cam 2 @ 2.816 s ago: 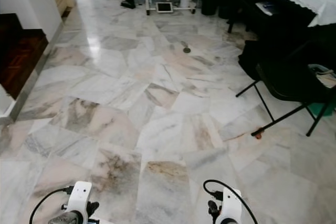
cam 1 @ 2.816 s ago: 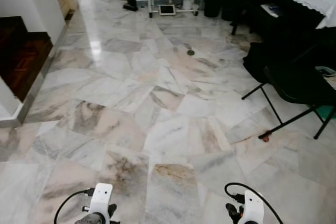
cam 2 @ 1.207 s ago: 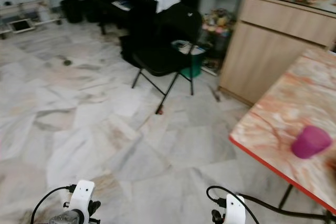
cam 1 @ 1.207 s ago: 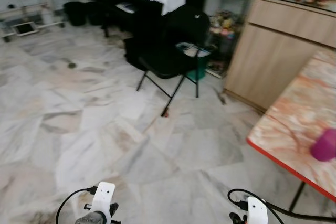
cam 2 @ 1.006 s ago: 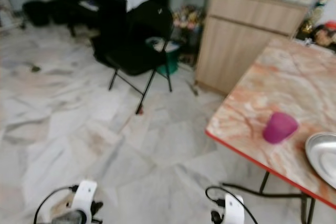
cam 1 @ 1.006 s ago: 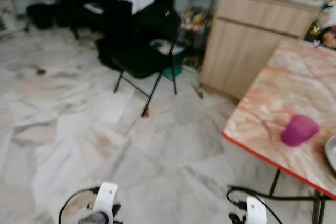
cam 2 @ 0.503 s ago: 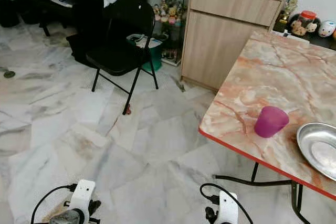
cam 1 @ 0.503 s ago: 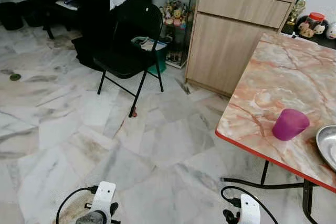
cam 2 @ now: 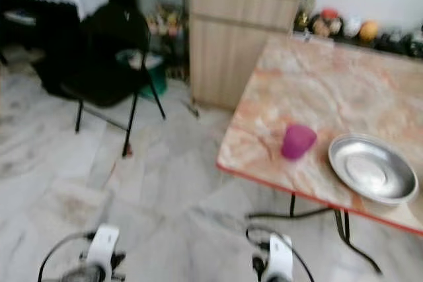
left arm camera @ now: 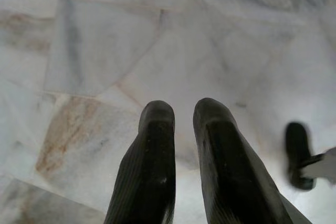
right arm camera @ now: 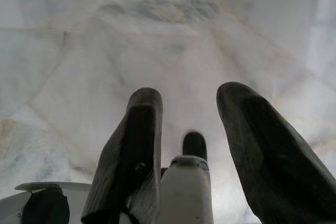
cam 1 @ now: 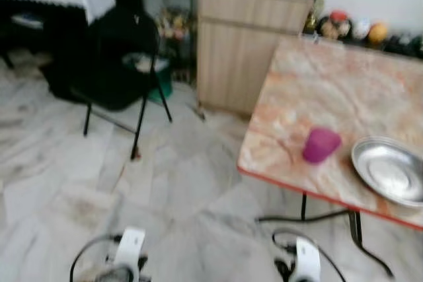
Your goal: Setting the table
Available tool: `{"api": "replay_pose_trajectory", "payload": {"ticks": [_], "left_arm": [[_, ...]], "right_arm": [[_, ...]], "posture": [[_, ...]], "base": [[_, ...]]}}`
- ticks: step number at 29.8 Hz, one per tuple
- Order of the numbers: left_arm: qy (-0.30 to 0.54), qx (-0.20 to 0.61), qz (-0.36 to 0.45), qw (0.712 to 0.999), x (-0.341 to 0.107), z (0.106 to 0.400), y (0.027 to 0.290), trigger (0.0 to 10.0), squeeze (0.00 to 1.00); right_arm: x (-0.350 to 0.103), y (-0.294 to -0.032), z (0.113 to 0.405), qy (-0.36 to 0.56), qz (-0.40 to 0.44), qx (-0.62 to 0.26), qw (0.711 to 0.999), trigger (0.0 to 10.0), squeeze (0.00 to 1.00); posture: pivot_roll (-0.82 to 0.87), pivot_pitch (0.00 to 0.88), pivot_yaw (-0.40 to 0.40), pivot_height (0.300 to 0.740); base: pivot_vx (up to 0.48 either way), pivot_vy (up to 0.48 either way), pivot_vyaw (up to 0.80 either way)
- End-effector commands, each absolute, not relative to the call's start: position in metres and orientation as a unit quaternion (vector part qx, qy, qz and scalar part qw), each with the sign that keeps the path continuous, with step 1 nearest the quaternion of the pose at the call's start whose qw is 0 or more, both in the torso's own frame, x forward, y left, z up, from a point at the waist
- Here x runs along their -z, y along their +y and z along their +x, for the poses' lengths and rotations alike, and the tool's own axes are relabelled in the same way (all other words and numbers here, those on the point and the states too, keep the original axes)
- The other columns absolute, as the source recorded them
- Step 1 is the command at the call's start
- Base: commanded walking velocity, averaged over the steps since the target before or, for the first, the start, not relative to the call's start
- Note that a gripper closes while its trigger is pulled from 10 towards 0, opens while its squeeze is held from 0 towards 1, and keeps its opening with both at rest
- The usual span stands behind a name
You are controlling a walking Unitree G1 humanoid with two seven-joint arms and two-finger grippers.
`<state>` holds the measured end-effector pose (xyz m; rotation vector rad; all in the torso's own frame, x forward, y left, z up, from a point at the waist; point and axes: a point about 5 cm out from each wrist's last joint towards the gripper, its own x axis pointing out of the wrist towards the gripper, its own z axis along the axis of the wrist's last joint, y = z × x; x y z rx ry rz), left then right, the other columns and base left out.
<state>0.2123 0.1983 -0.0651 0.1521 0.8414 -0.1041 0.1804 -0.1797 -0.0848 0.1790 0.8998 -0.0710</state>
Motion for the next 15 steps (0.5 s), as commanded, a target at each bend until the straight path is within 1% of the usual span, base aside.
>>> {"api": "replay_pose_trajectory", "payload": {"ticks": [1, 15], "left_arm": [[0.402, 0.052, 0.061, 0.912, 0.0652, 0.2131, 0.1927, 10.0, 0.00], [0.402, 0.064, 0.063, 0.911, 0.0653, 0.2133, 0.1903, 10.0, 0.00]], "right_arm": [[0.0853, -0.1847, 0.1788, 0.440, 0.077, 0.041, 0.894, 10.0, 0.00], [0.0860, -0.1857, 0.1769, 0.442, 0.075, 0.038, 0.893, 10.0, 0.00]], "posture": [[0.04, 0.000, -0.025, 0.740], [0.04, 0.000, -0.018, 0.740]], "base": [[0.000, 0.000, -0.69], [0.000, 0.000, -0.69]]}}
